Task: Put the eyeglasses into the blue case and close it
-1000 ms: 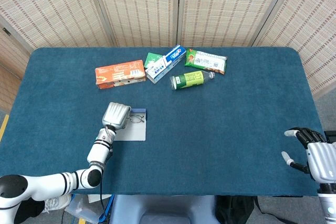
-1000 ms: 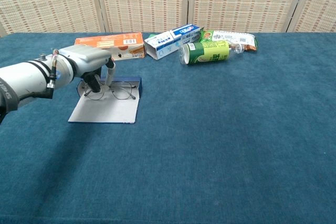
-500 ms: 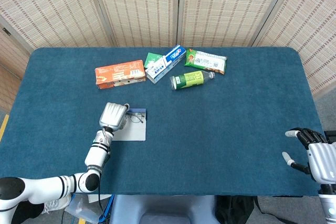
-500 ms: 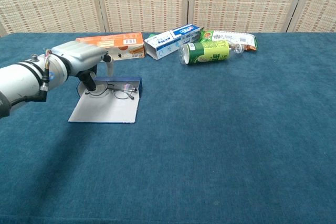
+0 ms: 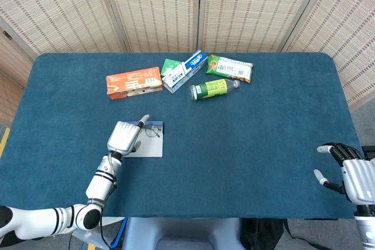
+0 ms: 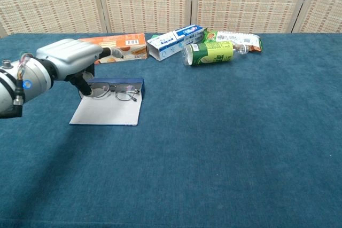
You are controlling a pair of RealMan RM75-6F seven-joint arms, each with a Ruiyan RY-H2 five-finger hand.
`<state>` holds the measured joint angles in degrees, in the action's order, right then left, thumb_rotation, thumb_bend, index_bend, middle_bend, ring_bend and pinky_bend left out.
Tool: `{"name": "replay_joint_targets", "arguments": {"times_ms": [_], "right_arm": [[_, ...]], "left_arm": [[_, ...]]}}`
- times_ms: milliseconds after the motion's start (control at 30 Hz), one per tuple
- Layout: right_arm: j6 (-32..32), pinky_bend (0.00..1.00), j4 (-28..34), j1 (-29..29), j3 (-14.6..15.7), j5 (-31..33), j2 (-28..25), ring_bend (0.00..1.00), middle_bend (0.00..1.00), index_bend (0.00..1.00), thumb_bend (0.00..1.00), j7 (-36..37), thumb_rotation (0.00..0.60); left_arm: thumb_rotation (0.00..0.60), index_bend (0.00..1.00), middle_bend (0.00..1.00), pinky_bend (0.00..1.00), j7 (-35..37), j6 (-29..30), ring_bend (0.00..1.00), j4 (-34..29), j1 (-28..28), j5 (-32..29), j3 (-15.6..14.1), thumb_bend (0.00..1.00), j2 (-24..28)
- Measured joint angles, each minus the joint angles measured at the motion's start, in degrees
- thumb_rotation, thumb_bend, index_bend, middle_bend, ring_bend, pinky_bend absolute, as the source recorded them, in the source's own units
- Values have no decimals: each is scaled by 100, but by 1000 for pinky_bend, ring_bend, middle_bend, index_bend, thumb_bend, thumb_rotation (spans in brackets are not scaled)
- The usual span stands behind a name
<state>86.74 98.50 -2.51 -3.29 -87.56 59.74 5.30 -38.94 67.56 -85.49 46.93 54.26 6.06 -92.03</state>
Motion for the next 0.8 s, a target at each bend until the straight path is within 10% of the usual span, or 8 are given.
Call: {"name": "replay_joint_targets", "arguments": {"times_ms": [233, 567, 800], "right_arm": [[-14, 230, -36, -16, -3, -17, 15, 230, 298, 326, 251, 28, 600], [-55, 231, -56, -54, -6, -35, 45, 230, 298, 326, 250, 35, 600], [-41, 231, -50, -49, -7, -36, 36, 230, 298, 326, 251, 34, 600]], "left_arm": [[600, 216, 771, 950, 252, 497, 749, -141, -419, 1018, -436, 298, 14], [600, 69, 107, 189, 377, 640, 63, 78, -866, 1538, -711, 299, -199], [600, 0, 0, 0, 468, 628, 0, 488, -989, 1708, -641, 298, -448]]}}
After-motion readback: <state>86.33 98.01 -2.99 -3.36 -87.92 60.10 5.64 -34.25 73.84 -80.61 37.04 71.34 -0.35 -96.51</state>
